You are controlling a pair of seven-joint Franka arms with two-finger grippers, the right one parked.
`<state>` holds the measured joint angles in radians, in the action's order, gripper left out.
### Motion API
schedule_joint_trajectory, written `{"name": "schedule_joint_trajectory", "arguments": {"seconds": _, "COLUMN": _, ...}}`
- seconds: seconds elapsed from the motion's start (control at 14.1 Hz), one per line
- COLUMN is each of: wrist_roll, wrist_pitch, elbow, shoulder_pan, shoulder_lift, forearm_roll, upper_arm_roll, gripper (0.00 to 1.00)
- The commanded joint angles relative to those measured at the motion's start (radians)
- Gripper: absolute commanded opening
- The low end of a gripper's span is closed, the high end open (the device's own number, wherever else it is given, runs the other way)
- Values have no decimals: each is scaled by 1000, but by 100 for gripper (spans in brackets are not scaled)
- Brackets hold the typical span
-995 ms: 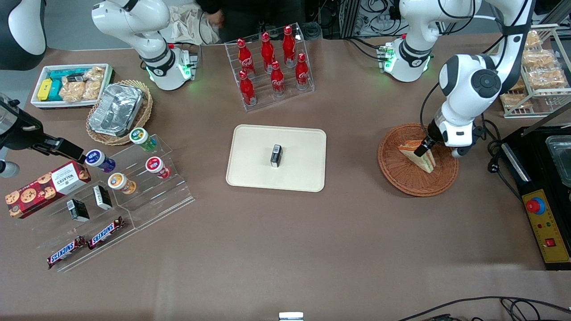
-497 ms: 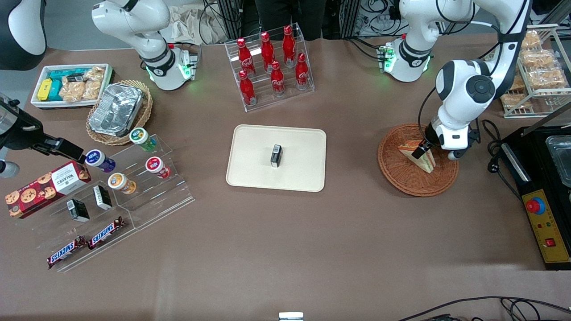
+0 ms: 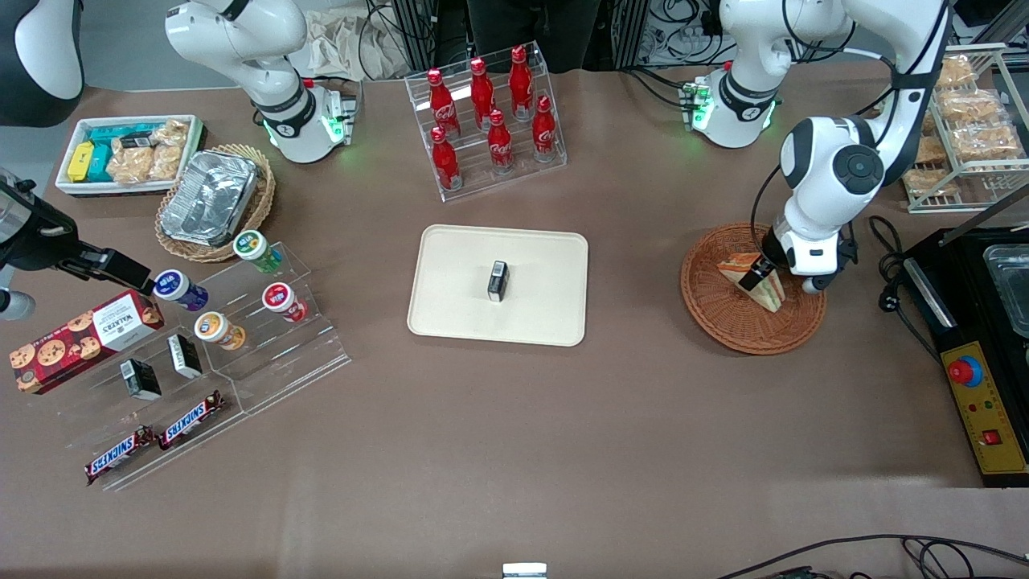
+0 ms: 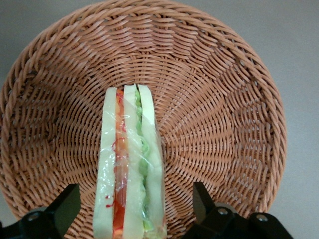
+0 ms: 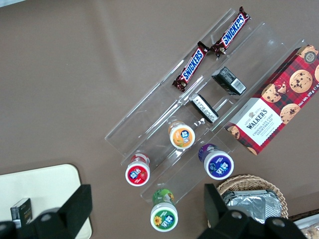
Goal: Place sandwich from basket to tray
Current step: 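Close the left gripper on the sandwich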
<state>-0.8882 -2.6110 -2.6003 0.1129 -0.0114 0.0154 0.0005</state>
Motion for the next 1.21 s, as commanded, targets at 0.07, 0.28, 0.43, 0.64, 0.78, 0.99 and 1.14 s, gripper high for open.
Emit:
{"name": "schedule_joint_trajectory", "arguments": {"seconds": 0.07, "wrist_roll": 0, "wrist_pitch": -50, "elbow": -27, "shoulder_pan": -4, "shoulder_lift": 10, "forearm_roll": -9, "upper_arm_roll": 1, "gripper": 84}}
{"name": "schedule_joint_trajectory", "arguments": {"seconds": 0.28, "wrist_roll": -2, "wrist_pitch": -60, "elbow": -29, "shoulder_pan": -4, "shoulder_lift": 11, "forearm_roll": -8, "upper_arm_roll": 1, "gripper": 31}}
{"name": "schedule_joint_trajectory", "arguments": {"seconds": 0.43, "wrist_roll": 2, "wrist_pitch": -60, "elbow": -26, "shoulder_pan": -4, "shoulder_lift": 14, "forearm_roll": -8, "upper_arm_roll": 1, "gripper": 0}}
{"name": "schedule_joint_trajectory", "arguments": {"seconds": 0.64, "wrist_roll": 28, "wrist_pitch": -46, "elbow": -21, "shoulder_pan": -4, "shoulder_lift": -24, "forearm_roll": -8, "upper_arm_roll": 4, "gripper": 0}}
{"name": "schedule_joint_trajectory", "arguments": {"seconds": 0.78, "wrist_roll": 29, "wrist_pitch": 52, "elbow": 6, "shoulder_pan": -2, "shoulder_lift": -93, "forearm_roll": -9, "upper_arm_roll": 4, "gripper": 0}}
{"name": "schedule_joint_trajectory", "arguments": {"seconds": 0.99, "wrist_roll": 106, "wrist_pitch": 305, "elbow": 136, "shoulder_pan": 4, "shoulder_lift": -171, "forearm_roll": -9, "upper_arm_roll": 3, "gripper": 0}}
{"name": "schedule_joint_trajectory", "arguments": {"seconds": 1.14, "wrist_roll": 226, "wrist_pitch": 505, "elbow": 265, "shoulder_pan": 2, "shoulder_lift": -200, "forearm_roll": -9, "upper_arm_roll": 3, "gripper": 0}}
